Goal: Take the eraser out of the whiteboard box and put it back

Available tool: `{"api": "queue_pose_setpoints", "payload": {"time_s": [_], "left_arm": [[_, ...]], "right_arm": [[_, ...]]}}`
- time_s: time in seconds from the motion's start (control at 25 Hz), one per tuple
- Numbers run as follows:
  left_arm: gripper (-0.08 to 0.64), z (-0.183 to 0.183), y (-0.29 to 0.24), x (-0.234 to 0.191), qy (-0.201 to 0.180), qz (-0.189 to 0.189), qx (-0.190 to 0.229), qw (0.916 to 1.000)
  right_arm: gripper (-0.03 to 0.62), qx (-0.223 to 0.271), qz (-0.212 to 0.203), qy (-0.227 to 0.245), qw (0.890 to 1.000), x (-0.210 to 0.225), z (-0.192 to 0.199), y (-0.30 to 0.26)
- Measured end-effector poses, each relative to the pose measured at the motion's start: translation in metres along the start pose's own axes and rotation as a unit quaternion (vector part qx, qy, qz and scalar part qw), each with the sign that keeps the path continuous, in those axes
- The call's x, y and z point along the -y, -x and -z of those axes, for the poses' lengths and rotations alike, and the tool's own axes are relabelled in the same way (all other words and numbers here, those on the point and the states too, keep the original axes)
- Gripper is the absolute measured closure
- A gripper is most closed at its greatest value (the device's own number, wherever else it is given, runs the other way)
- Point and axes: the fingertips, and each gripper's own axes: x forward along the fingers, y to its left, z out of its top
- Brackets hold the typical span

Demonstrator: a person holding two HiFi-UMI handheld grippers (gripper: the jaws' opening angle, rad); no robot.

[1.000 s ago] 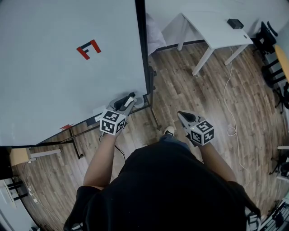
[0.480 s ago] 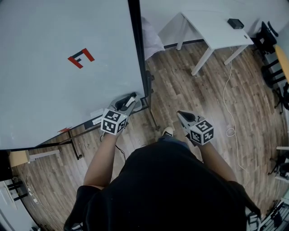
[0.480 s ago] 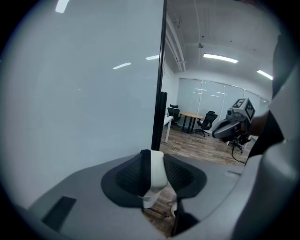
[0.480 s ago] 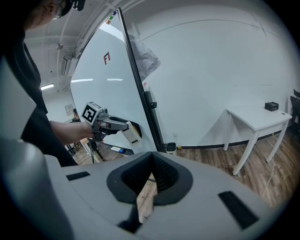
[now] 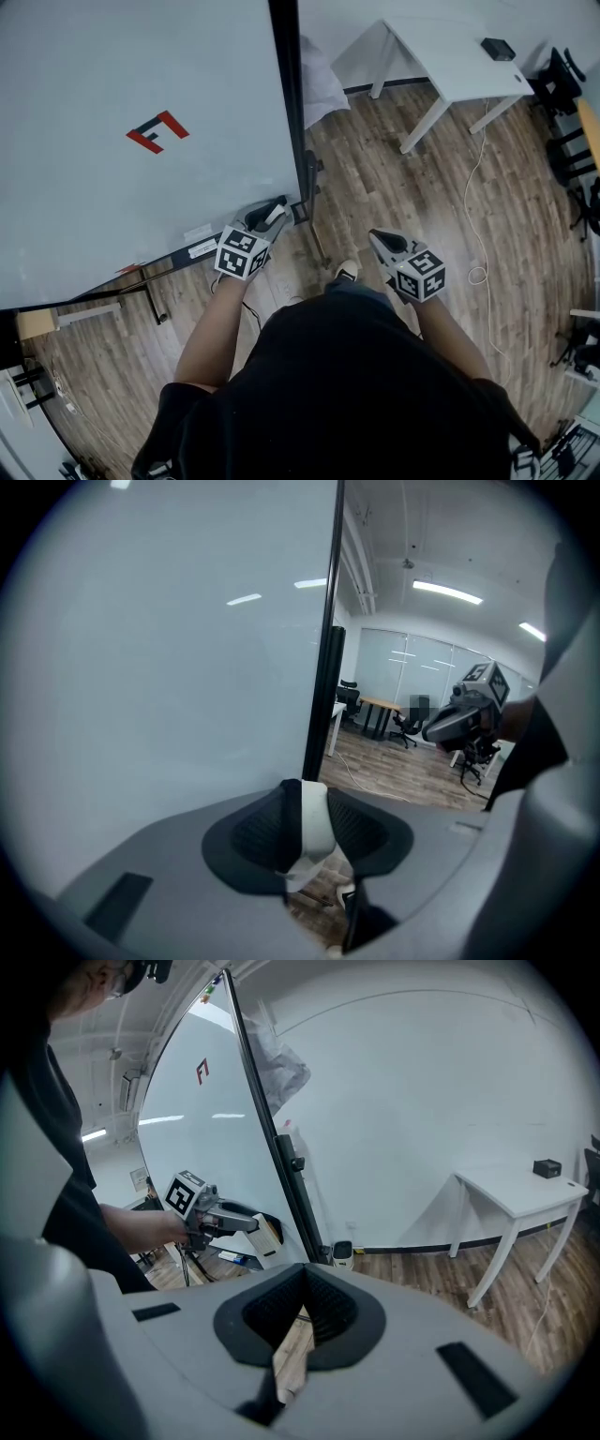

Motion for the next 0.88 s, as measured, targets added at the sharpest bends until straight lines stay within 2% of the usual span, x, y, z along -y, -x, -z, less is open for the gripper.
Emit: {"api": "queue_pose_setpoints", "payload": {"time_s": [0.88], "left_arm": [[0.409, 0.049, -0.043, -0.004, 0.027, 0.011, -0.048, 0.9984]], "right_arm": [[0.597, -0.016, -0.002, -0.010, 1.000, 0.018, 0.008, -0.009]]}}
